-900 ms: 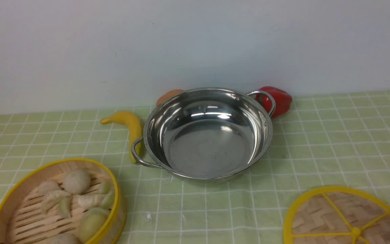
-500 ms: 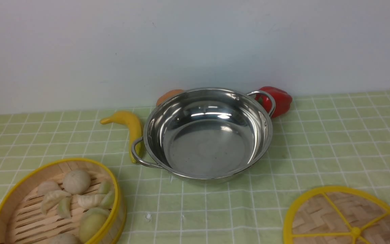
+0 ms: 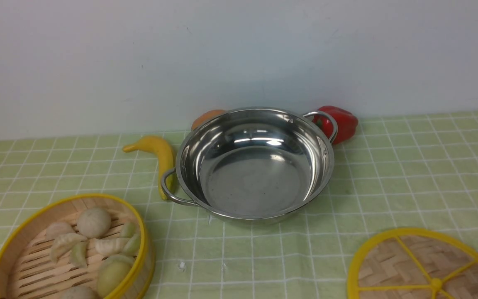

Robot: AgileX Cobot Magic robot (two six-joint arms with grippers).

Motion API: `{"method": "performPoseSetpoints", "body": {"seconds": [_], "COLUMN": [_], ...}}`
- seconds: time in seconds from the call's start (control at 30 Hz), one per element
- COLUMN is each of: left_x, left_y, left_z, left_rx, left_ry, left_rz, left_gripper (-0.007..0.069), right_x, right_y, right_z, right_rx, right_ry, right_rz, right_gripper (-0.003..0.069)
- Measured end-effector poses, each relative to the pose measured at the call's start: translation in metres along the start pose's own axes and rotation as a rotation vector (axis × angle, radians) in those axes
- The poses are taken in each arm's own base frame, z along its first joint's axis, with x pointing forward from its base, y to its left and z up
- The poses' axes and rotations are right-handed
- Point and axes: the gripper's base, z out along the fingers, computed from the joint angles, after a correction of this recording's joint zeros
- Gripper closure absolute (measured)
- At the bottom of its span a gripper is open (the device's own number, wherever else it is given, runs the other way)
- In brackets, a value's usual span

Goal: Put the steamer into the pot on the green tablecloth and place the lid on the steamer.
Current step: 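Grasp the rim of the steamer basket holding the buns with the left gripper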

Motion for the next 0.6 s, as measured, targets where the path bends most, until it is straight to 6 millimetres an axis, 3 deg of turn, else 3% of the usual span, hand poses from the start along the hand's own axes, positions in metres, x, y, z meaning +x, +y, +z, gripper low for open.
{"method": "performPoseSetpoints", "body": {"seconds": [0.6], "left_x": [-0.0022], "left_y": [0.0009], "left_z": [0.0000], "left_rx": [-0.010], "left_ry": [-0.024], "left_rz": [0.044], "left_gripper": [0.0382], "right_x": [0.0000], "right_y": [0.0000], "right_z": [0.0000], "right_rx": [0.000], "right_ry": [0.000], "right_rz": [0.000], "right_gripper": [0.0416]}}
